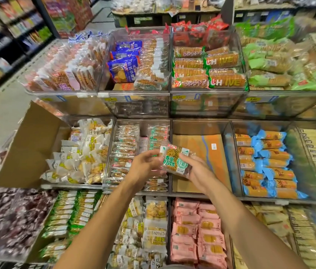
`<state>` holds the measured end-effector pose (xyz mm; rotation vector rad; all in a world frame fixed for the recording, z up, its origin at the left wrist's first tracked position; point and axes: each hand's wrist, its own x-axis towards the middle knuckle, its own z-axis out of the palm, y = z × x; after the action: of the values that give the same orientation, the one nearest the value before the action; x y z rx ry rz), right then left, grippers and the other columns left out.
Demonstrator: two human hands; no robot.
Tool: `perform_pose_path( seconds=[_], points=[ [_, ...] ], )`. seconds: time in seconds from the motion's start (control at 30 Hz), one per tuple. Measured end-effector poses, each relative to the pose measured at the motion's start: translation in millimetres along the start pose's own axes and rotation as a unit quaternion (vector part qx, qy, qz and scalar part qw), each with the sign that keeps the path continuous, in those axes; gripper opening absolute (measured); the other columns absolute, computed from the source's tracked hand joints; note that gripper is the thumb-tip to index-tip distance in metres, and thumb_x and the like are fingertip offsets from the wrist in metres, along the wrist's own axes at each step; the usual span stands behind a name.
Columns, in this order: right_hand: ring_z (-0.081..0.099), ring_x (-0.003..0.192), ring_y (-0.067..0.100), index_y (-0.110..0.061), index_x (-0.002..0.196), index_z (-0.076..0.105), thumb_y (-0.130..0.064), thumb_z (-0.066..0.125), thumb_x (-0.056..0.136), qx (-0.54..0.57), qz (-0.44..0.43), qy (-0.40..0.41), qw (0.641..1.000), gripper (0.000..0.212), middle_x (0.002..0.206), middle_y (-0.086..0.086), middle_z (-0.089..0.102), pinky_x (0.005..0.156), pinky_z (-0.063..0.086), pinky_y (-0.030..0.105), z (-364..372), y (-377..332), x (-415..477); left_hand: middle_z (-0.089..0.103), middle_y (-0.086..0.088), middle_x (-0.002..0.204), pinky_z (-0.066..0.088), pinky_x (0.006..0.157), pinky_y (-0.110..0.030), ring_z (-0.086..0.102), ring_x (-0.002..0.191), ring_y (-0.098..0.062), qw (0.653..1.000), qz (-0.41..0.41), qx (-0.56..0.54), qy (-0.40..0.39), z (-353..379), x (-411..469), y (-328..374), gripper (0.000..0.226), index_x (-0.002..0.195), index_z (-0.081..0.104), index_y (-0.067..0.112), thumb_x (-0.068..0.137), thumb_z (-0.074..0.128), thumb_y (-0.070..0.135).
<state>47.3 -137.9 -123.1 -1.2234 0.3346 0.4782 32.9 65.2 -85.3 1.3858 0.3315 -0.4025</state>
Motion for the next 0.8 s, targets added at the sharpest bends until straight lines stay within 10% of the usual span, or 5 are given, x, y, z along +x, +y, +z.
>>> perform_pose_path(
  seconds=[0.37, 0.63, 0.8],
  points=[
    [0.072, 0.105, 0.018, -0.025, 0.122, 0.060, -0.046, 0.094, 0.072, -0.216, -0.094, 0.099, 0.967, 0.064, 0.115, -0.002, 0.075, 0.089, 0.058, 0.038, 0, -8, 9, 0.069, -0.013, 0.125, 0.064, 0.075, -0.034, 0.071, 0.087, -0.025, 0.998, -0.003, -0.048, 0.044, -19, -5, 2, 0.035, 0.130, 0.069, 0.012, 0.096, 0.068, 0.004],
    [0.066, 0.095, 0.007, -0.040, 0.105, 0.067, -0.027, 0.093, 0.077, -0.325, -0.208, 0.097, 0.917, 0.041, 0.105, -0.012, 0.071, 0.079, 0.052, 0.022, 8, -20, 8, 0.078, 0.004, 0.110, 0.065, 0.068, -0.036, 0.070, 0.067, -0.019, 1.000, -0.005, 0.007, 0.014, -17, -8, 7, 0.029, 0.119, 0.076, 0.025, 0.104, 0.059, 0.006],
    [0.064, 0.087, 0.014, -0.022, 0.106, 0.061, -0.042, 0.089, 0.081, -0.296, -0.163, 0.178, 0.924, 0.043, 0.100, -0.002, 0.068, 0.069, 0.050, 0.030, 9, -14, 11, 0.074, -0.011, 0.110, 0.066, 0.075, -0.048, 0.073, 0.074, -0.021, 0.996, 0.004, -0.062, 0.064, -17, -5, -1, 0.027, 0.121, 0.075, 0.013, 0.099, 0.064, 0.001]
  ],
)
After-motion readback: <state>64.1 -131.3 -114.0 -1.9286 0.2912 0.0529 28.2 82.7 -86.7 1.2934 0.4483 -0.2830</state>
